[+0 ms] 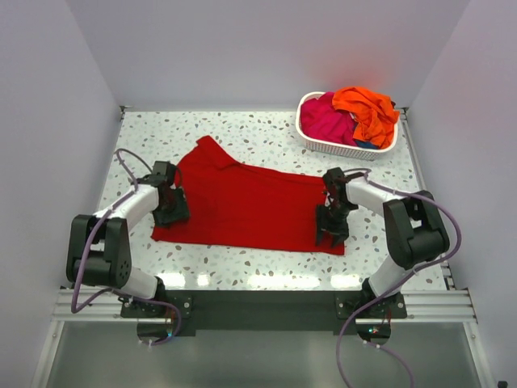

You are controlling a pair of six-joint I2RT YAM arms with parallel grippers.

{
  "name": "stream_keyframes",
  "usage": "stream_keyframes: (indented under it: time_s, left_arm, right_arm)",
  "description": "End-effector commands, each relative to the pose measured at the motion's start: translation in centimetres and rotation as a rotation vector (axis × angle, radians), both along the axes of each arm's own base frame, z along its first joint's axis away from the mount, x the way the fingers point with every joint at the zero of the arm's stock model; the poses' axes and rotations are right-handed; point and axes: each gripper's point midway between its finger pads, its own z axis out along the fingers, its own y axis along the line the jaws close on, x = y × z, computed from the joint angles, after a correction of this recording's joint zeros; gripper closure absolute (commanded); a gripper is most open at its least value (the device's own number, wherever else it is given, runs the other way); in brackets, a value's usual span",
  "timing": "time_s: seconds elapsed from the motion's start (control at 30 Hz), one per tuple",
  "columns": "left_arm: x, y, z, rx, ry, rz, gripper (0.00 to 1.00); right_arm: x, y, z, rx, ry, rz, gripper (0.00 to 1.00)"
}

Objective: Fold and stack the t-shirts
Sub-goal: Fold the tshirt

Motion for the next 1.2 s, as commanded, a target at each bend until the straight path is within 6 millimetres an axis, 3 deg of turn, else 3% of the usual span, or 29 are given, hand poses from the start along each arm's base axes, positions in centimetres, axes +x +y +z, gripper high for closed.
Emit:
stream_keyframes:
  time_s: [0.0, 0.07, 0.1, 0.13, 0.17, 0.2, 0.23, 0.27, 0.3, 0.33, 0.37, 0.43, 0.47, 0.5, 0.53, 0.57, 0.6, 0.63, 0.7, 0.83, 0.97, 1.07, 1.17]
  left_arm:
    - [0.5, 1.1, 2.9, 0.044, -0.031, 0.004, 0.34]
    - [2.0, 1.0, 5.5, 0.042, -0.079, 0.001, 0.32]
    - [2.7, 0.9, 6.6, 0.04, -0.108, 0.002, 0.3]
    - [3.3, 0.8, 7.6, 0.037, -0.128, 0.0, 0.29]
    - [4.7, 0.6, 9.6, 0.031, -0.179, 0.001, 0.29]
    - [5.5, 0.4, 10.3, 0.027, -0.192, -0.002, 0.28]
    - [6.3, 0.1, 11.1, 0.026, -0.211, -0.01, 0.28]
    - [7.7, -0.3, 12.9, 0.021, -0.258, -0.014, 0.28]
    - [8.5, -0.6, 13.0, 0.022, -0.256, -0.018, 0.28]
    - [10.1, -1.4, 15.0, 0.011, -0.307, -0.028, 0.27]
    - [10.7, -1.9, 15.5, 0.009, -0.312, -0.034, 0.27]
    - [12.7, -3.5, 15.7, 0.009, -0.307, -0.068, 0.27]
    - [14.3, -4.3, 18.2, 0.003, -0.359, -0.078, 0.27]
    - [15.5, -4.9, 17.4, 0.01, -0.334, -0.089, 0.27]
    - [16.4, -5.8, 17.8, 0.004, -0.342, -0.107, 0.26]
    - [17.7, -6.4, 19.7, -0.016, -0.381, -0.112, 0.26]
    - [18.8, -7.3, 18.4, -0.046, -0.349, -0.126, 0.26]
    - [19.9, -7.9, 19.7, -0.069, -0.383, -0.125, 0.26]
    - [20.9, -8.9, 18.7, -0.105, -0.365, -0.124, 0.26]
    - [22.2, -9.2, 18.9, -0.107, -0.407, -0.094, 0.22]
    - [23.0, -9.4, 17.6, -0.115, -0.407, -0.079, 0.18]
    - [24.1, -10.2, 14.8, -0.143, -0.382, -0.095, 0.18]
    - [25.4, -10.3, 13.4, -0.149, -0.393, -0.085, 0.18]
  right_arm:
    - [-1.7, -0.5, 1.1, -0.017, 0.027, -0.026, 0.44]
    - [-1.4, -0.6, 2.3, -0.024, 0.019, -0.012, 0.41]
    - [-0.1, -0.4, 3.5, -0.018, -0.026, -0.002, 0.39]
    - [0.1, -0.7, 4.3, -0.037, -0.027, 0.004, 0.37]
    - [0.9, -0.8, 5.1, -0.047, -0.052, 0.011, 0.36]
    - [2.8, -0.5, 6.6, -0.046, -0.107, 0.016, 0.33]
    - [3.4, -0.8, 7.4, -0.067, -0.123, 0.017, 0.32]
    - [5.3, -0.4, 9.0, -0.058, -0.185, 0.018, 0.31]
    - [6.2, -0.5, 9.7, -0.06, -0.208, 0.012, 0.3]
    - [7.2, -0.8, 10.0, -0.066, -0.225, -0.001, 0.29]
    - [8.9, -0.7, 11.0, -0.055, -0.274, -0.014, 0.29]
    - [11.1, -1.5, 11.3, -0.053, -0.315, -0.05, 0.29]
    - [12.0, -1.7, 10.8, -0.052, -0.305, -0.058, 0.29]
    - [13.3, -1.9, 11.1, -0.044, -0.329, -0.069, 0.29]
    - [14.7, -2.6, 11.1, -0.038, -0.36, -0.094, 0.3]
    - [15.8, -2.7, 10.6, -0.034, -0.362, -0.103, 0.3]
    - [16.7, -3.1, 10.3, -0.032, -0.374, -0.115, 0.31]
    - [17.9, -4.0, 10.2, -0.029, -0.396, -0.138, 0.32]
    - [19.4, -4.9, 9.1, -0.034, -0.389, -0.157, 0.34]
    - [21.3, -5.4, 6.9, -0.03, -0.384, -0.156, 0.37]
    - [21.6, -5.5, 4.8, -0.026, -0.339, -0.163, 0.39]
    - [21.5, -5.4, 4.4, -0.015, -0.336, -0.173, 0.39]
    - [21.5, -5.4, 4.3, -0.018, -0.338, -0.186, 0.4]
